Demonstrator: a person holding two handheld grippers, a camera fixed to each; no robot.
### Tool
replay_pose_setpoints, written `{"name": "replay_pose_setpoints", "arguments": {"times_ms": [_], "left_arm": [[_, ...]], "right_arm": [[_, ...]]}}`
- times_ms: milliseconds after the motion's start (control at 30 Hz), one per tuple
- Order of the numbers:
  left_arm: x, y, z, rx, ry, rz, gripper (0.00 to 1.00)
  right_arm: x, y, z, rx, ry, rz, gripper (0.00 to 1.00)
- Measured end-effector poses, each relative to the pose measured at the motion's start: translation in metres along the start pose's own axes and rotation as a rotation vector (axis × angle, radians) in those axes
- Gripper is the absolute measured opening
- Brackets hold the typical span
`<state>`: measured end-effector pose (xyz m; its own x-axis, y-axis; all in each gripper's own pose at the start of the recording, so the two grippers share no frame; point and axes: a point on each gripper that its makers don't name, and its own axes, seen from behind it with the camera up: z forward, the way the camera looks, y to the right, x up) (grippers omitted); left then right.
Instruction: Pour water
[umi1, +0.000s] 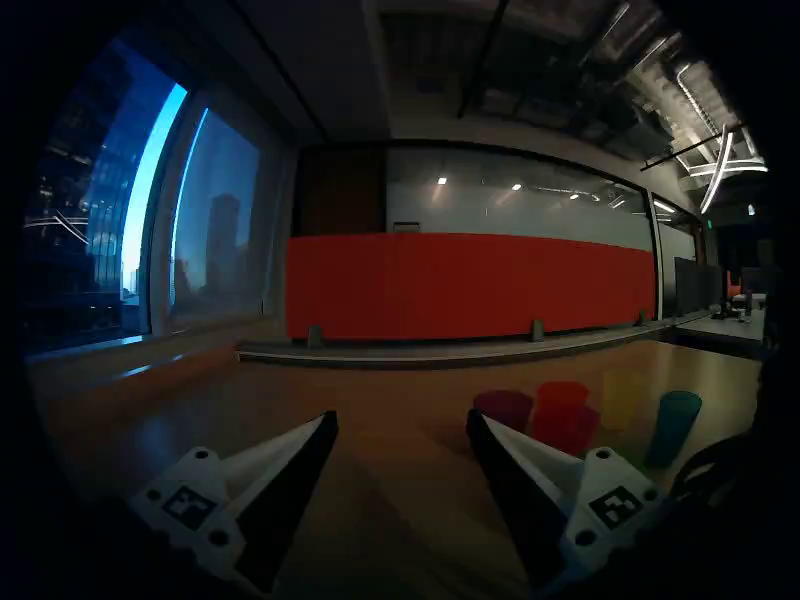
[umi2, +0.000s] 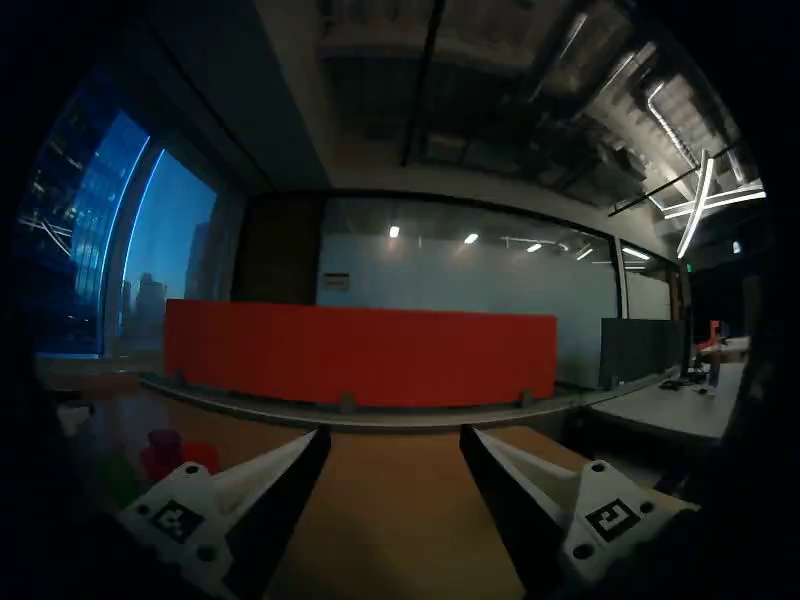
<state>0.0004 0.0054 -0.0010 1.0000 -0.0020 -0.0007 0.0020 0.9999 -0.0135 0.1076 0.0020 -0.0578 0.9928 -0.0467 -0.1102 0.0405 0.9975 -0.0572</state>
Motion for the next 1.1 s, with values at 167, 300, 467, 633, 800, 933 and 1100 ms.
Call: {"name": "replay_pose_setpoints", "arguments": {"times_ms": [167,300,467,633,800,933,1100], "left_arm": [[0.0,0.0,0.0,0.0,0.0,0.0,0.96],[0.0,0.0,0.0,0.0,0.0,0.001,0.96],[0.001,-0.001,0.001,0.001,0.0,0.001,0.96],[0.0,-0.001,0.001,0.001,0.0,0.001,0.96],[0.0,-0.001,0.0,0.001,0.0,0.002,0.96],[0.0,-0.001,0.001,0.001,0.0,0.002,0.96],[0.0,-0.001,0.001,0.001,0.0,0.002,0.96]], "right_arm": [[-0.001,0.002,-0.001,0.005,0.001,0.003,1.0],[-0.002,0.001,0.0,0.01,0.005,0.003,1.0],[-0.011,-0.002,0.004,0.026,-0.003,0.001,1.0],[-0.026,-0.008,0.01,0.045,-0.018,0.001,1.0],[-0.042,-0.015,0.016,0.067,-0.031,0.025,1.0],[-0.055,-0.018,0.022,0.067,-0.033,0.041,1.0],[-0.069,-0.018,0.028,0.059,-0.038,0.042,1.0]]}}
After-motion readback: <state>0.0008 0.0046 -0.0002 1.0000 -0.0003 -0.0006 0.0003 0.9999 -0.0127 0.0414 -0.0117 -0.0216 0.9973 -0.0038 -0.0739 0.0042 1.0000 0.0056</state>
